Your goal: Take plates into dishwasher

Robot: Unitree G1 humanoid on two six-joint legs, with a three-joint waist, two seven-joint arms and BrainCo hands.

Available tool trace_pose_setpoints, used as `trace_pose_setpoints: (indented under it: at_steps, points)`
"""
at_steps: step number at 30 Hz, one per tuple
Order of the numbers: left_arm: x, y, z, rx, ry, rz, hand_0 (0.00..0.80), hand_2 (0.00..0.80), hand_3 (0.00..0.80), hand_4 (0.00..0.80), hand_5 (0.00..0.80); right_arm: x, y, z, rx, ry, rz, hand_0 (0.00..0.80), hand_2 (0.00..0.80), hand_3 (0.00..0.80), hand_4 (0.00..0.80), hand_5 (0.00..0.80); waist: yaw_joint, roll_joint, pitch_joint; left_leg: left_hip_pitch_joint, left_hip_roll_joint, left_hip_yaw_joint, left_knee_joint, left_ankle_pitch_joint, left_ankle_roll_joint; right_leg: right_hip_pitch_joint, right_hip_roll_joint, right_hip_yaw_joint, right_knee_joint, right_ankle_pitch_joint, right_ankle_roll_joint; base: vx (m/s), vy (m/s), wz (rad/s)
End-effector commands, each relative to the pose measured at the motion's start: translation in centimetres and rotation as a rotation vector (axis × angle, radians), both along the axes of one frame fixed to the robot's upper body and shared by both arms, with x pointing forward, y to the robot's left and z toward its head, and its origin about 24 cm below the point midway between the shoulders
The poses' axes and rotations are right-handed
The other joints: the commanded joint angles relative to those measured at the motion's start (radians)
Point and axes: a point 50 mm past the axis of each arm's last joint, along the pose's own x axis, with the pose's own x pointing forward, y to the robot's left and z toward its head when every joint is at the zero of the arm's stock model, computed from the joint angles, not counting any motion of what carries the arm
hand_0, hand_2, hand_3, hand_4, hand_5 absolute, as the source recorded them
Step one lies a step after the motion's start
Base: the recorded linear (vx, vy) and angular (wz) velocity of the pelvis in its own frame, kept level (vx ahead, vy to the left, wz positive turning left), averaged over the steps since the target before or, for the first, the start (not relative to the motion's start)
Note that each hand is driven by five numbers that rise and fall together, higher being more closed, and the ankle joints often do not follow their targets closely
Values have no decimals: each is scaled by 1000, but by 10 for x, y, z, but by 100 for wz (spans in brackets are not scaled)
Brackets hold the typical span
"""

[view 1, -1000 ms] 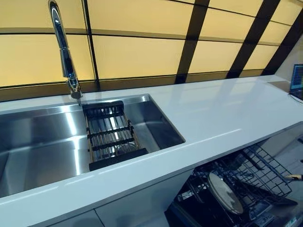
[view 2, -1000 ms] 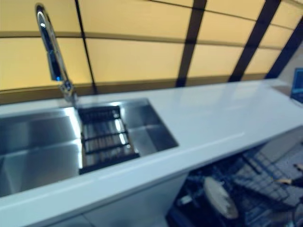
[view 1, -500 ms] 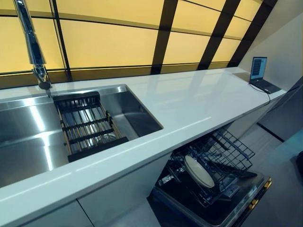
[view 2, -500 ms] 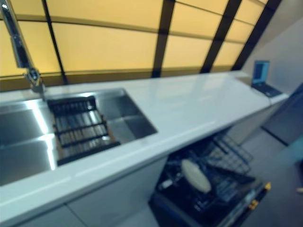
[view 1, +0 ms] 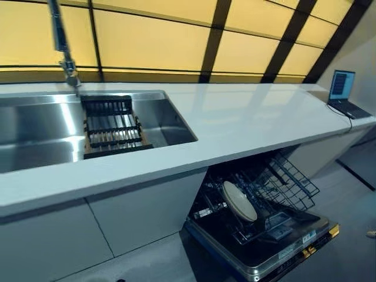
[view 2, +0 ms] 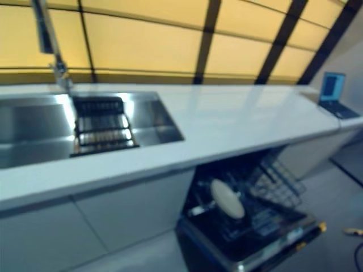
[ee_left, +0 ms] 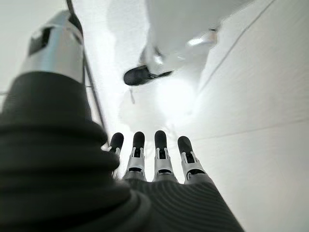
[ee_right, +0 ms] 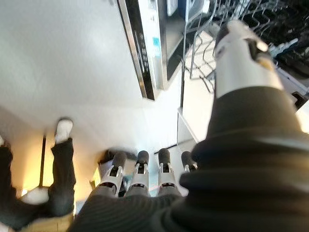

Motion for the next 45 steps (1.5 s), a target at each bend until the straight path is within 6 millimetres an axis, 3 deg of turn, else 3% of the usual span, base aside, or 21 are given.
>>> trace_pose_setpoints:
  at_steps: [1,3,4,8,9,11,13,14,16,18,23,26,30,32,34,35,37,39,42,44,45]
  points:
    - [-20,10,1,13,18,67,0,0,0,0,0,8,-7,24,-33,-23,0,0,0,0,0,0,38,-4,38,-148,-84,41,-151,32,8,143,53,76,6,3,-6,-182,-72,-10]
    - [-40,5,-3,-17,50,123,0,0,0,0,0,5,-7,15,-1,32,-7,0,0,0,0,0,64,7,61,-147,-106,-43,-137,38,7,146,64,96,-2,11,-27,-277,-110,-16]
    - [-41,5,-3,-21,49,123,0,0,0,0,0,6,-6,12,2,49,-21,0,0,0,0,0,61,8,65,-106,-107,-50,-122,12,20,133,56,93,-6,24,-27,-362,-115,-13]
    - [-25,0,-4,-47,13,91,0,0,0,0,0,-19,-7,-9,24,72,-117,0,0,0,0,0,-3,0,57,-32,-69,43,113,-49,29,102,19,-4,-48,72,-38,-387,-74,58]
    - [-15,-5,-6,-58,-29,80,0,0,0,0,0,-37,-9,-19,56,54,-176,0,0,0,0,0,-43,-34,38,75,-95,22,215,-180,66,57,-37,-54,-78,130,-22,-362,13,117]
    - [-10,-8,-6,-69,-59,90,0,0,0,0,0,-43,-10,-22,73,50,-192,0,0,0,0,0,-64,-42,26,142,-120,-15,236,-218,71,35,-52,-66,-89,155,-13,-299,83,84]
    - [-5,-11,-6,-78,-80,95,0,0,0,0,0,-49,-10,-24,88,50,-205,0,0,0,0,0,-82,-40,11,208,-145,-51,222,-231,69,12,-54,-74,-97,173,-10,-240,123,60]
    - [2,-16,-8,-107,-102,82,0,0,0,0,0,-60,-11,-27,109,51,-239,0,0,0,0,0,-106,-20,-11,313,-169,-114,184,-235,52,-20,-38,-93,-98,185,-17,-230,135,73]
    - [6,-21,-9,-124,-106,53,0,0,0,0,0,-68,-11,-33,125,53,-265,0,0,0,0,0,-121,2,-29,367,-183,-139,122,-225,42,-38,-15,-119,-91,185,-24,-285,161,78]
    - [16,-25,-9,-126,-112,11,0,0,0,0,0,-73,-7,-41,157,33,-309,0,0,0,0,0,-144,14,-31,414,-194,-102,13,-263,42,-85,-13,-171,-70,207,-15,-232,143,95]
    - [31,-29,-7,-120,-146,-56,0,0,0,0,0,-75,6,-63,219,70,-328,0,0,0,0,0,-148,10,4,420,-260,-141,-85,-317,72,-207,-46,-191,-46,293,44,-209,120,70]
    - [19,-25,-8,-108,-114,-43,0,0,0,0,0,-75,10,-69,252,105,-321,0,0,0,0,0,-135,-2,13,427,-285,-154,-88,-326,75,-222,-56,-214,-93,344,68,-136,64,15]
    - [1,-19,-9,-94,-62,-32,0,0,0,0,0,-82,12,-74,284,114,-330,0,0,0,0,0,-130,4,18,409,-288,-157,-83,-314,89,-229,-63,-190,-53,323,64,-158,14,-13]
    - [-5,-13,-8,-85,-51,19,0,0,0,0,0,-83,15,-79,293,121,-321,0,0,0,0,0,-111,11,20,381,-275,-135,-79,-298,95,-208,-108,-186,-20,297,77,-207,-83,-18]
    - [-7,-10,-6,-87,-45,49,0,0,0,0,0,-85,20,-87,309,117,-331,0,0,0,0,0,-103,19,22,354,-260,-138,-76,-282,102,-189,-159,-123,8,305,99,-172,-184,-44]
    - [-8,-7,-5,-89,-44,67,0,0,0,0,0,-87,27,-97,331,108,-336,0,0,0,0,0,-96,22,22,333,-246,-149,-63,-278,105,-179,-215,-66,32,350,115,-147,-232,-32]
    - [-9,-2,-3,-84,-46,82,0,0,0,0,0,-85,39,-110,360,110,-321,0,0,0,0,0,-83,19,25,313,-212,-155,-29,-280,102,-164,-282,-17,33,409,130,-182,-335,4]
    - [-9,2,-1,-79,-53,92,0,0,0,0,0,-84,45,-116,380,111,-318,0,0,0,0,0,-77,14,28,305,-195,-153,-10,-286,97,-156,-311,-4,21,435,138,-148,-385,-6]
    - [4,13,7,-64,-111,130,0,0,0,0,0,-80,68,-137,440,128,-277,0,0,0,0,0,-61,-7,42,275,-110,-148,56,-302,56,-145,-384,18,-70,489,179,-200,-559,-24]
    - [10,15,9,-67,-147,145,0,0,0,0,0,-78,81,-147,476,151,-266,0,0,0,0,0,-62,-15,56,271,-67,-159,72,-300,33,-177,-381,27,-51,484,197,-194,-436,-1]
    - [11,14,9,-65,-163,158,0,0,0,0,0,-77,85,-150,486,163,-258,0,0,0,0,0,-48,-15,56,265,-46,-153,66,-281,23,-163,-383,-7,-55,455,201,-184,-262,17]
